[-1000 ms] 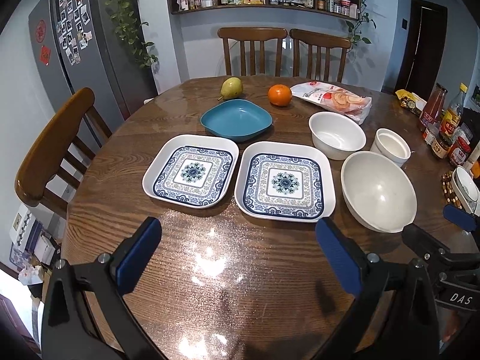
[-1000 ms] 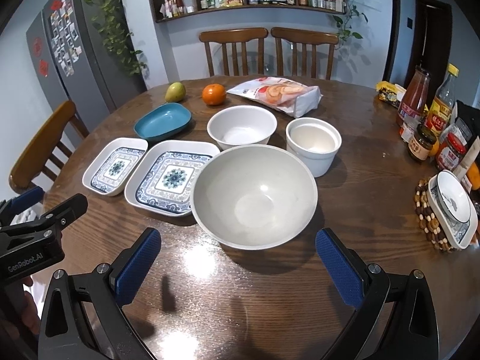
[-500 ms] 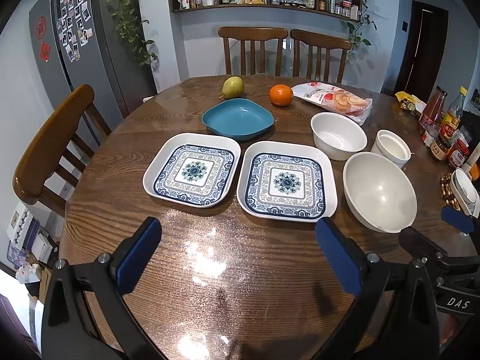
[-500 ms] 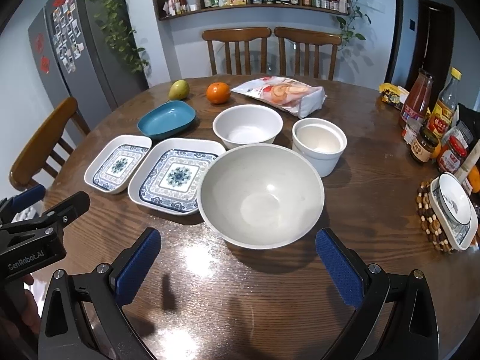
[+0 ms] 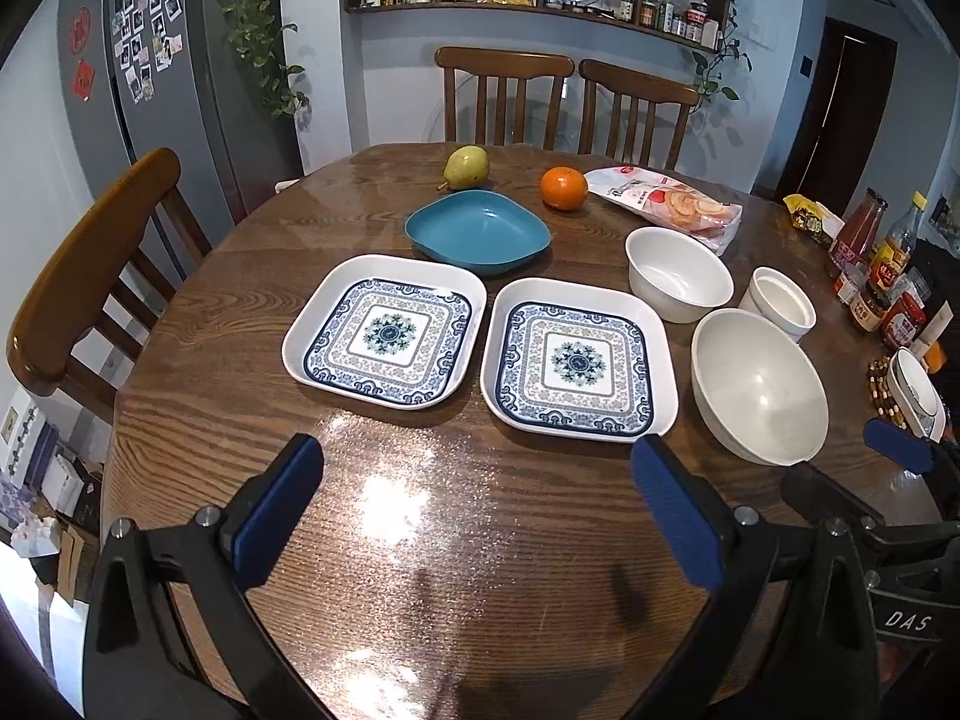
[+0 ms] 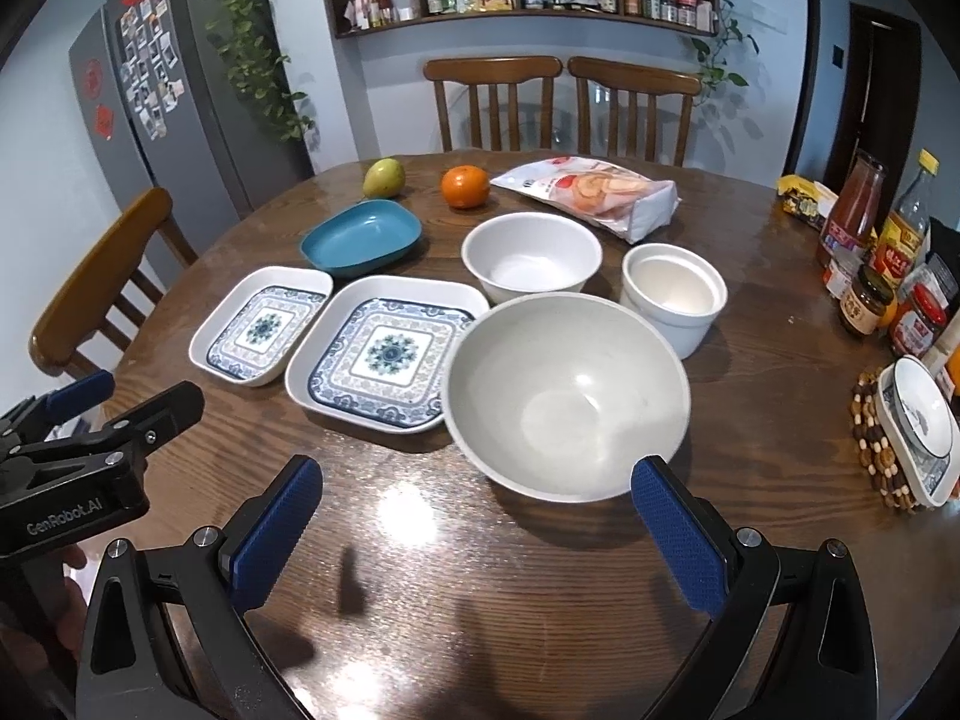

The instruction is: Organize plates and bowls

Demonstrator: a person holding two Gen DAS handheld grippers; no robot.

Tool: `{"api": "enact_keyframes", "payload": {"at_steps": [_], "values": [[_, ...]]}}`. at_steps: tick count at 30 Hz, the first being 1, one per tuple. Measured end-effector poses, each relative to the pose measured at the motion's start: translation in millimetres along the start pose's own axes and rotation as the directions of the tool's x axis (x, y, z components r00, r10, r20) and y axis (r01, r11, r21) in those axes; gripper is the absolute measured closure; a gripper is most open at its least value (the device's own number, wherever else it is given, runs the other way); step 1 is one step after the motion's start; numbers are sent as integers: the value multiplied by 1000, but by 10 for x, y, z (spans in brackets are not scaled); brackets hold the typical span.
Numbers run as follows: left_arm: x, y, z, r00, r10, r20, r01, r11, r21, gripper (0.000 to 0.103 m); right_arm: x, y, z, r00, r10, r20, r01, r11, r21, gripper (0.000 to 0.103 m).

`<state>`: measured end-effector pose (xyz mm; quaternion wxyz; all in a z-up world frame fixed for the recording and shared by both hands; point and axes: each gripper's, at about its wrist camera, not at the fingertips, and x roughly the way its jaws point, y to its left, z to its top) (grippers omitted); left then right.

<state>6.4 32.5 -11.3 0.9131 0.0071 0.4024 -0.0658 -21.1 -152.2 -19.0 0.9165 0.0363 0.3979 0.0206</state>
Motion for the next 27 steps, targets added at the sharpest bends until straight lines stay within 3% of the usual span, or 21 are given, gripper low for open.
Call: {"api": "enact_keyframes", "payload": {"at_steps": [11, 18, 23, 27], "values": [[97, 472, -12, 1000, -7, -26, 5, 996, -90, 1, 85, 383, 62, 997, 73, -11, -73, 996, -50, 0], [244, 1010, 165, 999, 46, -15, -48, 984, -171, 1, 316, 819, 331, 988, 148, -42, -152, 981, -119, 0], [473, 1323, 285, 998, 56, -42, -64, 974, -219, 2, 633, 1024, 572, 975, 199, -97, -208, 973, -100, 0], [722, 1439, 310, 995, 55, -89, -74, 971, -229, 8, 1014, 1182, 770, 958, 238, -161, -251, 965, -69, 11]]}}
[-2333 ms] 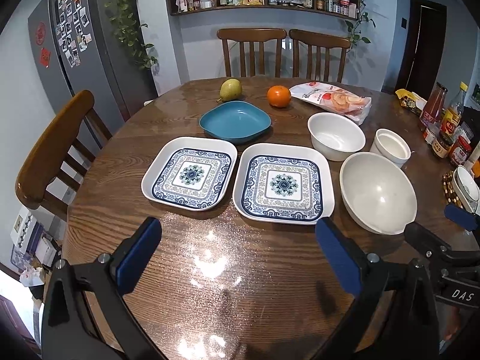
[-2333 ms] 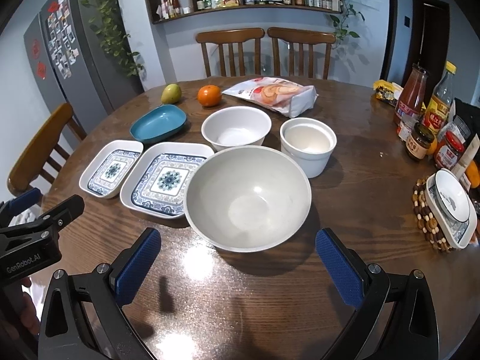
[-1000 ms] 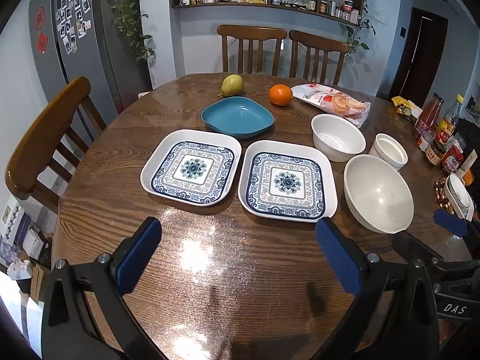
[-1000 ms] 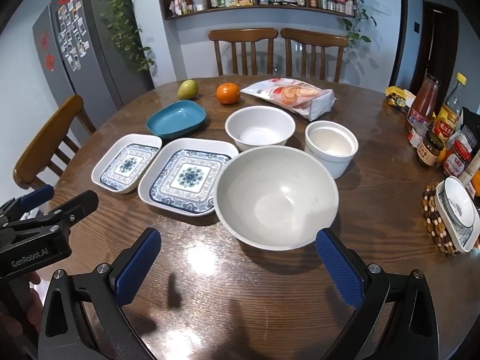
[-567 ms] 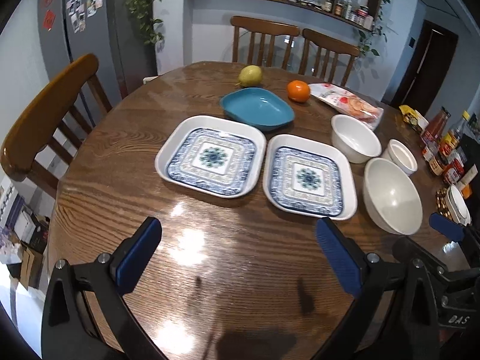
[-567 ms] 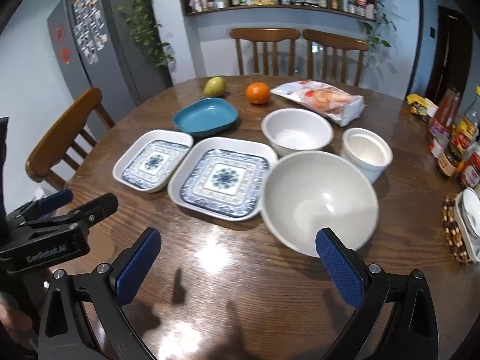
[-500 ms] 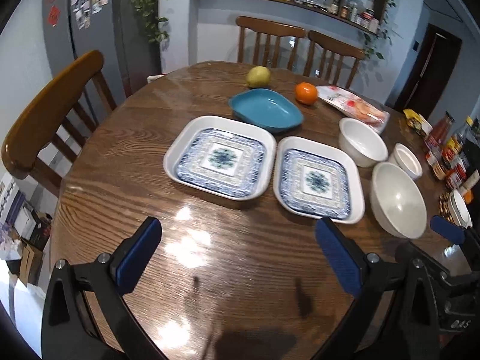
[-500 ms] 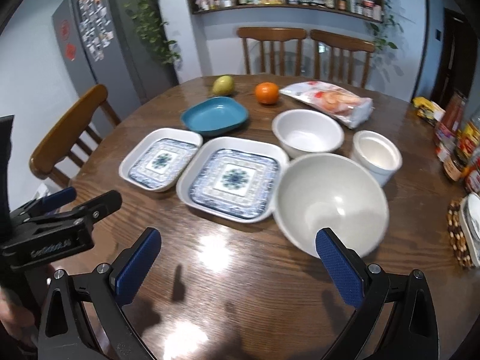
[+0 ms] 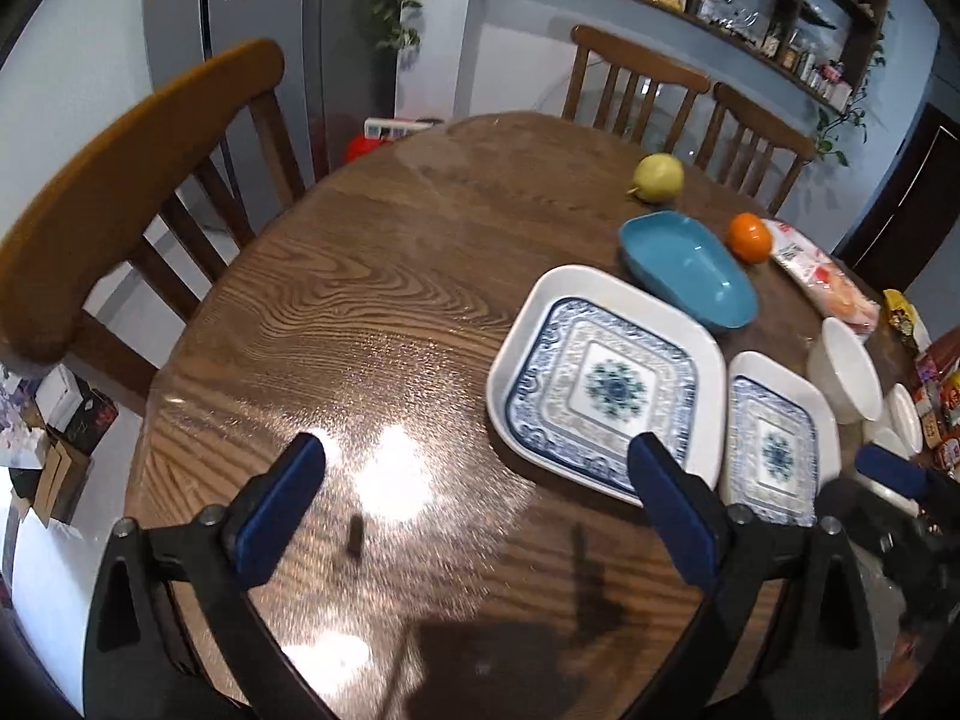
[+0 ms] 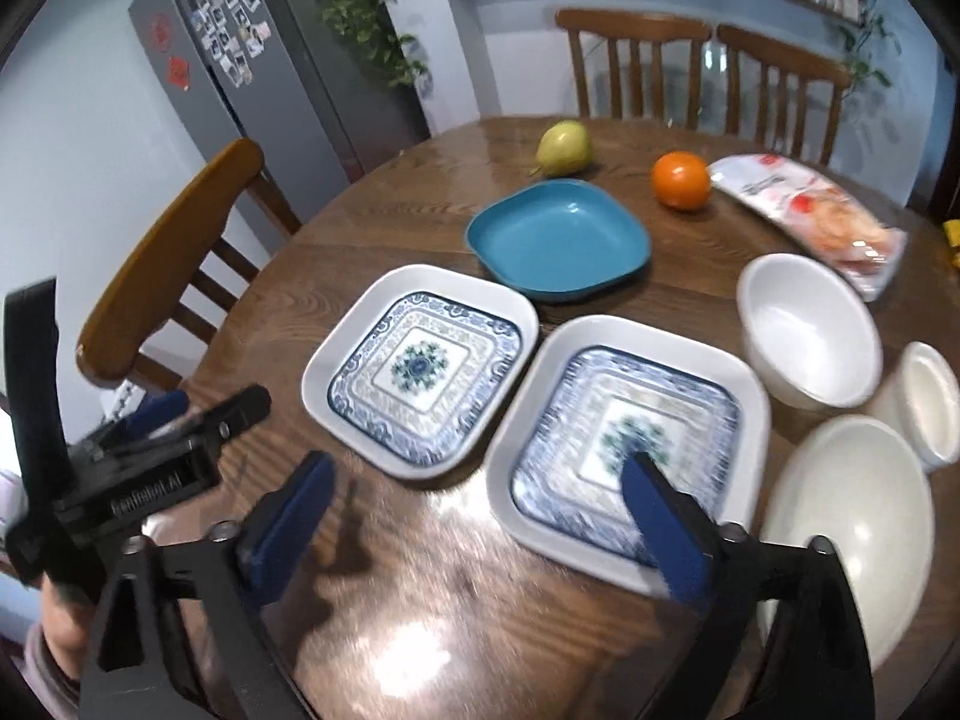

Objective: Organize plates and bowls
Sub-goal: 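Reach the left tool to the larger patterned plate and grasp its rim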

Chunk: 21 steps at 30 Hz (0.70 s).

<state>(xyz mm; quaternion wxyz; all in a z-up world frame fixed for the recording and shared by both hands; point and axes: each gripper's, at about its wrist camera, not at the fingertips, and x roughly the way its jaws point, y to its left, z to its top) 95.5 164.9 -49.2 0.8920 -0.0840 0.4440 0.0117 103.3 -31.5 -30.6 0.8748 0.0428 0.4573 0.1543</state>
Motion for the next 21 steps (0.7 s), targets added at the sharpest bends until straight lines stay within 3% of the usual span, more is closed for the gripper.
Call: {"api": "enact_keyframes", "payload": {"at_steps": [1, 3, 7, 9, 14, 18, 21], "values": [[54, 12, 12, 1000, 0, -10, 0, 1000, -2, 11, 76, 11, 49, 1000, 4, -9, -4, 1000, -3, 13], [142, 34, 37, 1000, -12, -22, 12, 1000, -8, 12, 200, 42, 137, 1000, 5, -22, -6, 999, -32, 27], [263, 15, 76, 999, -28, -28, 28, 1000, -3, 18, 481, 24, 312, 998, -10, -61, 7, 999, -44, 31], [316, 16, 99, 999, -35, -34, 35, 999, -5, 21, 594, -9, 397, 997, -24, -69, 20, 998, -51, 42], [420, 52, 150, 998, -49, -47, 49, 999, -8, 34, 807, -37, 531, 995, -58, -86, 49, 993, -103, 57], [496, 71, 169, 997, -49, -55, 49, 999, 1, 37, 955, 11, 586, 992, -99, -84, 82, 980, -184, 66], [563, 79, 184, 996, -58, -73, 58, 998, 0, 45, 1016, 21, 609, 989, -131, -73, 112, 970, -216, 68]]}}
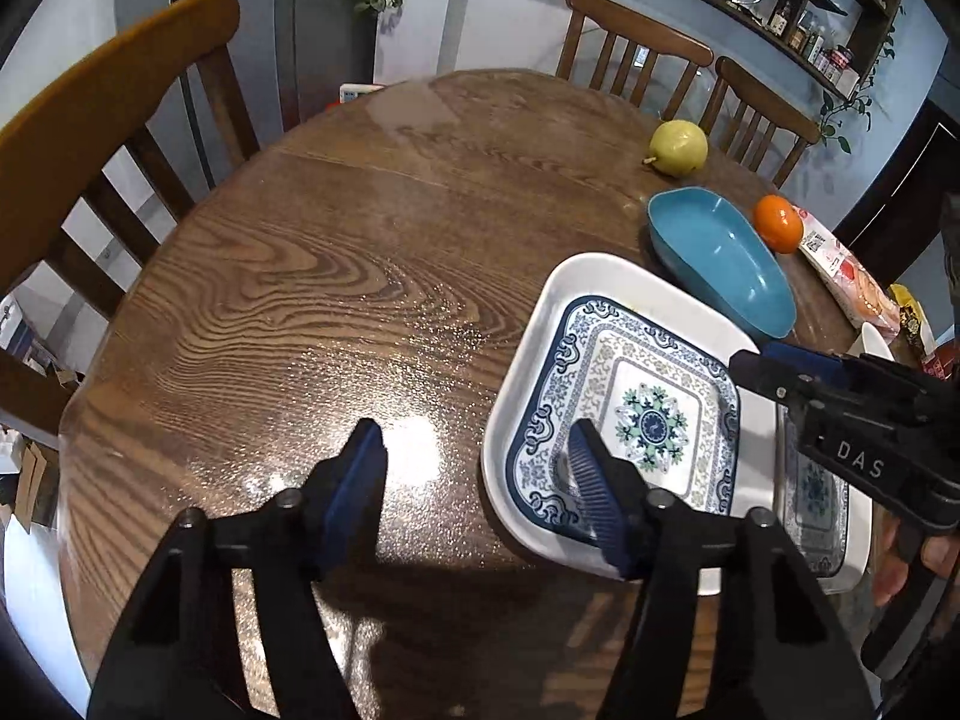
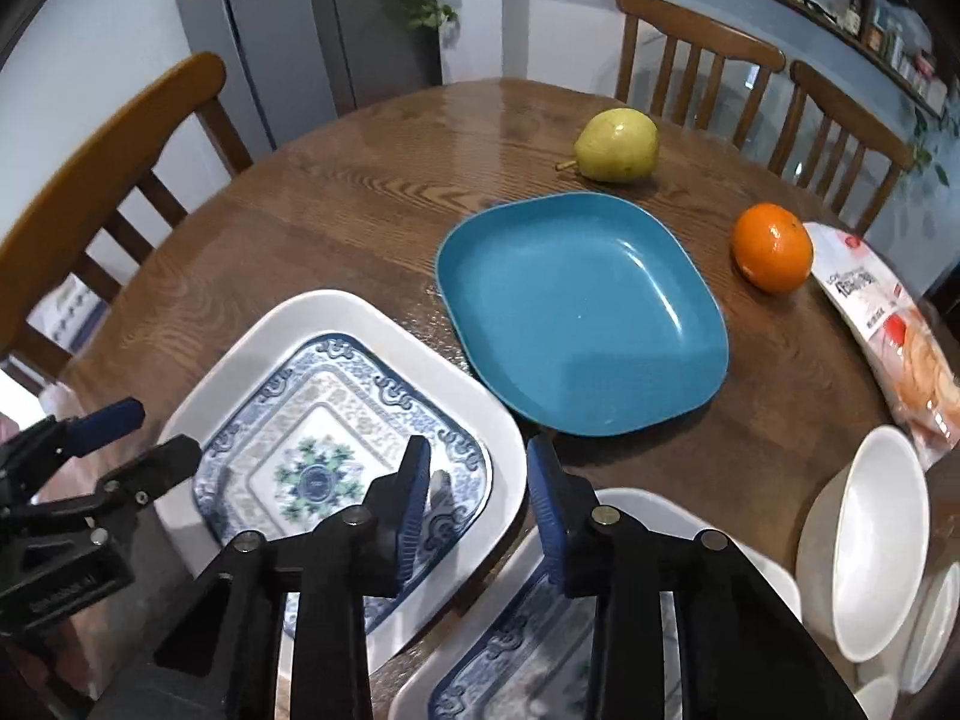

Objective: Organize plates and bowls
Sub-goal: 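Reach the left tool to the larger patterned plate and grasp its rim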

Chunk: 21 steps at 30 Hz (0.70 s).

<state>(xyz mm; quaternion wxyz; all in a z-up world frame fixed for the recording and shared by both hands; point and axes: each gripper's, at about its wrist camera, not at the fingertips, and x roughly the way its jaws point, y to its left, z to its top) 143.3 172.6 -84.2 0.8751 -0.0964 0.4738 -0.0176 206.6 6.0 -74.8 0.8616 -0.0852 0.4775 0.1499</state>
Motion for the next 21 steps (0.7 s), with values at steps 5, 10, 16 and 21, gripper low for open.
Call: {"api": "enact_keyframes", "payload": {"at_steps": [5, 10, 16, 21], "values": [[61, -36, -1, 1000, -6, -18, 7, 999, 44, 55, 101, -57, -5, 1000, 4, -23, -4, 1000, 6, 71], [73, -46, 39, 999, -25, -25, 27, 997, 74, 65, 132, -67, -30, 999, 45, -32, -43, 998, 44, 74], [161, -132, 121, 999, -4, -41, 11, 985, 171, 65, 157, 35, -9, 994, 67, -84, -64, 997, 32, 74], [111, 50, 110, 999, 12, -41, -8, 996, 92, 89, 87, 7, -49, 997, 50, -53, -45, 996, 81, 94]]}}
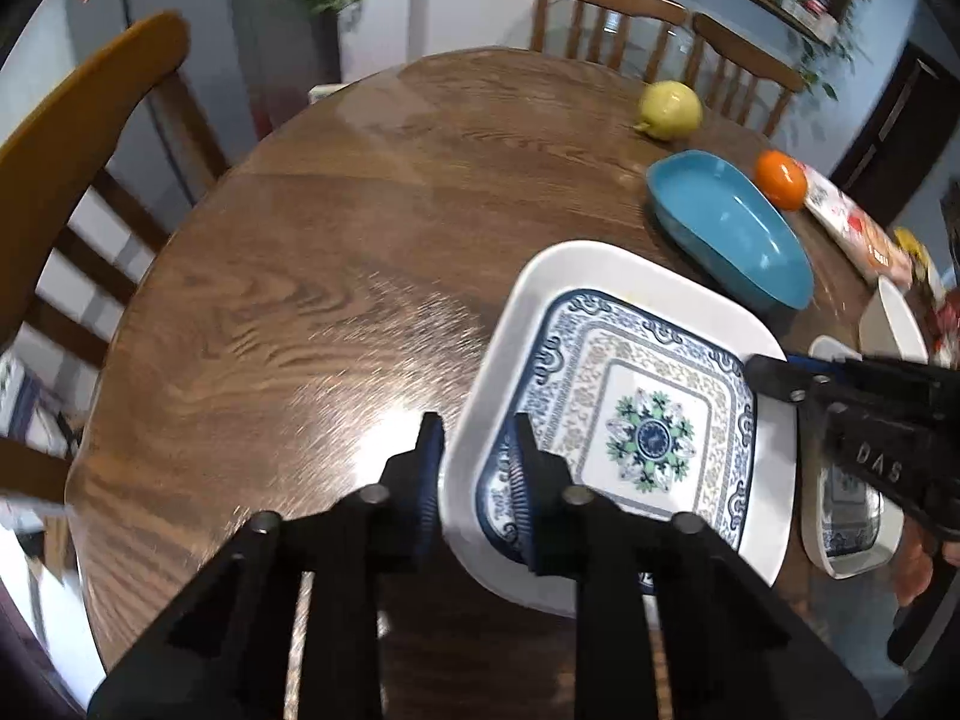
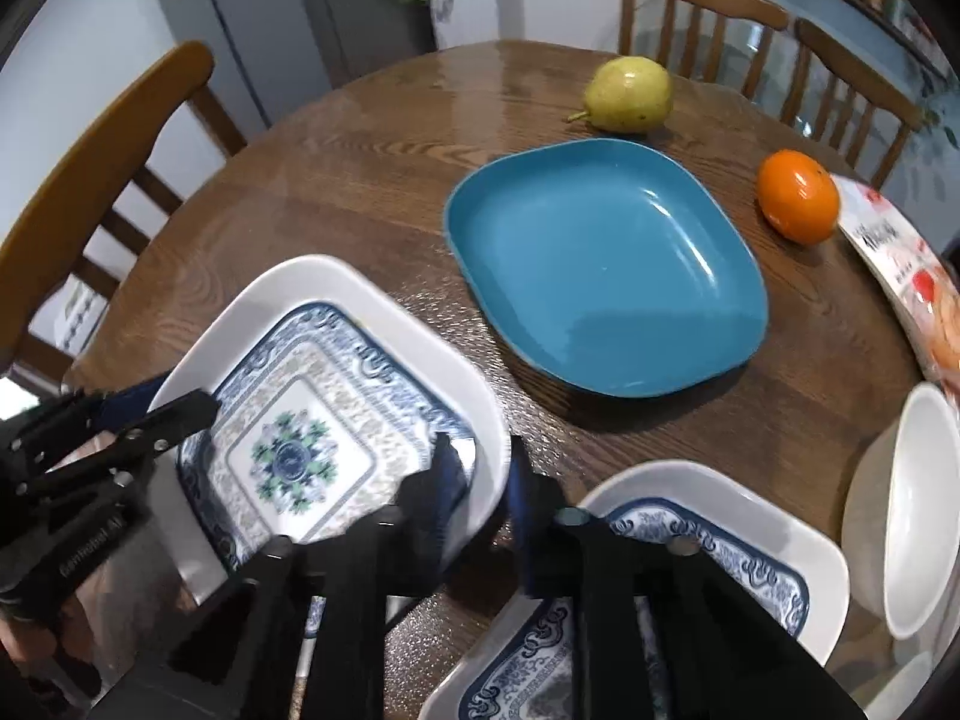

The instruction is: Organize plates and bowls

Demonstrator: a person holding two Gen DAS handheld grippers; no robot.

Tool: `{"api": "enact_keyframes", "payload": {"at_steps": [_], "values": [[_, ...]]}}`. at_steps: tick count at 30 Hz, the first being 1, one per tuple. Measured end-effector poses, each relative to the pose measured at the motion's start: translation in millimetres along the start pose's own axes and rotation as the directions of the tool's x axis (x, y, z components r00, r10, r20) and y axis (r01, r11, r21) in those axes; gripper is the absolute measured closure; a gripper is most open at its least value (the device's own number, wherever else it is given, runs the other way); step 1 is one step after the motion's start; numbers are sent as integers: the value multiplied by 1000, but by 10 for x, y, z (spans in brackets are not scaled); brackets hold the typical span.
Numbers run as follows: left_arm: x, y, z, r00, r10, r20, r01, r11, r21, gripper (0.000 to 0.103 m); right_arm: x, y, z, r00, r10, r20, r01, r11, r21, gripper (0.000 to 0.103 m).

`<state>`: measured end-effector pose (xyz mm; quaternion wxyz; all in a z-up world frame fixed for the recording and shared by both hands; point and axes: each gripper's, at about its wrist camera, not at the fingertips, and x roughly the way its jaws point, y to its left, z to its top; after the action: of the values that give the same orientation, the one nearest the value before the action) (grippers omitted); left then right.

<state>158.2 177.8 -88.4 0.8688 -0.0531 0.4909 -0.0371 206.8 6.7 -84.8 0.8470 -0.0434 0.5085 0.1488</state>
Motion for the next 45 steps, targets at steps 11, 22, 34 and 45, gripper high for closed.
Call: {"api": "enact_keyframes", "payload": {"at_steps": [11, 22, 34, 45], "values": [[-849, 17, -701, 998, 30, 56, -29, 999, -20, 92, -585, 302, -393, 992, 121, 16, -121, 992, -41, 95], [-805, -320, -1461, 997, -27, -76, 29, 999, 25, 91, -668, 249, -1220, 990, 109, -89, -112, 993, -26, 95], [-1091, -445, -1265, 999, 6, 46, -9, 998, 70, 33, -1177, -246, -1396, 993, 94, 68, -103, 986, 132, 91], [-1003, -1034, -808, 991, -118, 55, 108, 981, 164, 26, -1468, -818, -1400, 986, 88, 143, -130, 940, 317, 49]]}}
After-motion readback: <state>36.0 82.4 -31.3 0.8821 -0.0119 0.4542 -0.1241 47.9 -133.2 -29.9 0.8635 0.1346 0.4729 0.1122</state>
